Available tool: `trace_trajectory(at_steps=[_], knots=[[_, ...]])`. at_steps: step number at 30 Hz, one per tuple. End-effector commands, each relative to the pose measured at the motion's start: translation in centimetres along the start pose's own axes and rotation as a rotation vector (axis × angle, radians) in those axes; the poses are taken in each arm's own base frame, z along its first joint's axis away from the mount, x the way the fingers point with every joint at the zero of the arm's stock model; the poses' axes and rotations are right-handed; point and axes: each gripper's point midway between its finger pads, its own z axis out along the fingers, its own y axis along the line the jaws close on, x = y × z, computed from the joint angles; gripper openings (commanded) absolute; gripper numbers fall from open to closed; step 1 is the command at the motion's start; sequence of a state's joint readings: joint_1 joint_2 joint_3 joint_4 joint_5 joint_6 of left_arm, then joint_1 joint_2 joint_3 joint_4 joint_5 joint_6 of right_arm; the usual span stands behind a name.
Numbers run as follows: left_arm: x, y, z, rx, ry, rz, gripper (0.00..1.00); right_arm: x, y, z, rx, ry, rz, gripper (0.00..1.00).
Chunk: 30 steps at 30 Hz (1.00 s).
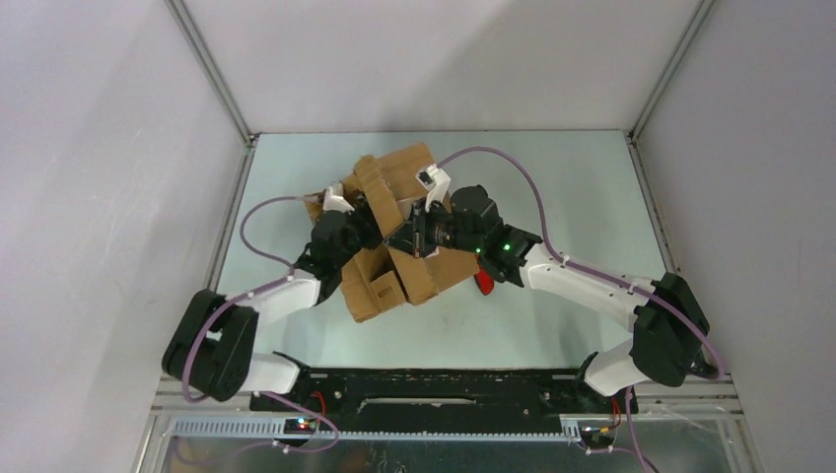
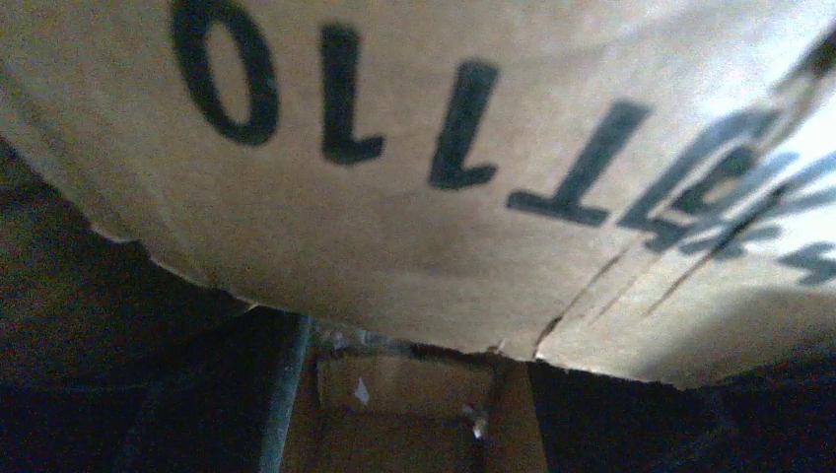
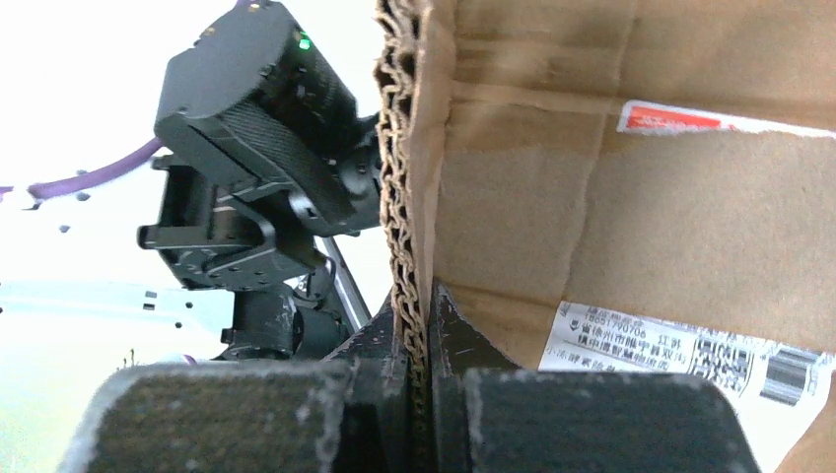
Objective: Unpack the express box
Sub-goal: Open the express box at the center of the board.
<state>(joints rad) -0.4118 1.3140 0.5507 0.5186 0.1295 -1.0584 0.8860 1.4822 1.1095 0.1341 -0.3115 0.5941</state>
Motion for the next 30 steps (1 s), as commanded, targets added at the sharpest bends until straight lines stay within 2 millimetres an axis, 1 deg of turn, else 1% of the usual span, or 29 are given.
trace_trajectory(at_steps=[1, 2, 3, 5, 7, 8, 11, 12, 14, 15, 16, 17, 18, 21, 23, 24, 25, 27, 29, 30], knots=[[1.9, -1.0, 2.3, 0.061, 0.042, -0.050, 0.78, -0.5, 6.2, -1.1, -0.241, 0.003, -0.071, 0.00], [2.6, -1.4, 2.9, 0.083, 0.057, -0.059, 0.78, -0.4, 6.6, -1.1, -0.259, 0.004, -0.074, 0.00], [3.5, -1.3, 3.6, 0.070, 0.079, -0.062, 0.78, -0.4, 6.8, -1.0, -0.274, 0.005, -0.070, 0.00], [5.0, -0.2, 4.6, 0.018, 0.112, -0.054, 0.78, -0.3, 7.2, -0.9, -0.300, 0.011, -0.065, 0.00], [5.9, 0.5, 5.2, 0.008, 0.119, -0.061, 0.82, -0.3, 7.6, -1.0, -0.325, 0.015, -0.060, 0.00], [6.3, 0.7, 5.5, 0.010, 0.125, -0.063, 0.81, -0.3, 7.6, -1.0, -0.335, 0.016, -0.059, 0.00], [8.2, 1.6, 6.6, -0.032, 0.190, -0.042, 0.70, -0.6, 7.3, -1.1, -0.350, 0.021, -0.041, 0.00], [9.1, 2.0, 6.9, -0.049, 0.212, -0.039, 0.66, -0.7, 6.9, -1.0, -0.341, 0.021, -0.034, 0.00], [10.4, 2.0, 7.3, -0.052, 0.242, -0.059, 0.56, -0.6, 6.1, -0.9, -0.319, 0.030, -0.026, 0.00], [11.0, 1.7, 7.5, -0.041, 0.258, -0.077, 0.47, -0.5, 5.7, -0.9, -0.309, 0.035, -0.020, 0.00], [11.6, 1.6, 7.7, -0.036, 0.273, -0.096, 0.29, -0.5, 5.4, -0.8, -0.297, 0.037, -0.019, 0.00], [12.0, 1.6, 7.8, -0.040, 0.286, -0.115, 0.08, -0.4, 5.0, -0.8, -0.278, 0.040, -0.015, 0.00], [12.2, 1.4, 7.7, -0.034, 0.296, -0.127, 0.01, -0.2, 4.5, -0.8, -0.255, 0.047, -0.011, 0.00], [11.7, 0.9, 6.7, -0.020, 0.293, -0.115, 0.00, 0.0, 2.1, -0.8, -0.121, 0.047, 0.010, 0.00], [11.3, 0.0, 5.8, -0.014, 0.302, -0.069, 0.00, 0.3, -0.6, -1.0, 0.025, 0.042, 0.043, 0.00], [11.0, -0.4, 5.3, -0.008, 0.305, -0.035, 0.00, 0.0, -2.3, -1.2, 0.117, 0.018, 0.050, 0.00], [10.6, -1.0, 4.6, 0.004, 0.300, -0.012, 0.00, 0.8, -4.0, -1.8, 0.215, 0.035, 0.065, 0.00], [9.6, -2.0, 3.3, 0.019, 0.277, 0.029, 0.00, 1.5, -6.6, -3.1, 0.376, 0.036, 0.060, 0.00], [8.6, -2.4, 2.3, 0.005, 0.257, 0.069, 0.00, 2.1, -8.4, -4.3, 0.511, 0.036, 0.029, 0.00], [8.1, -2.7, 1.7, 0.008, 0.239, 0.080, 0.00, 2.3, -8.8, -4.7, 0.542, 0.043, 0.011, 0.00]])
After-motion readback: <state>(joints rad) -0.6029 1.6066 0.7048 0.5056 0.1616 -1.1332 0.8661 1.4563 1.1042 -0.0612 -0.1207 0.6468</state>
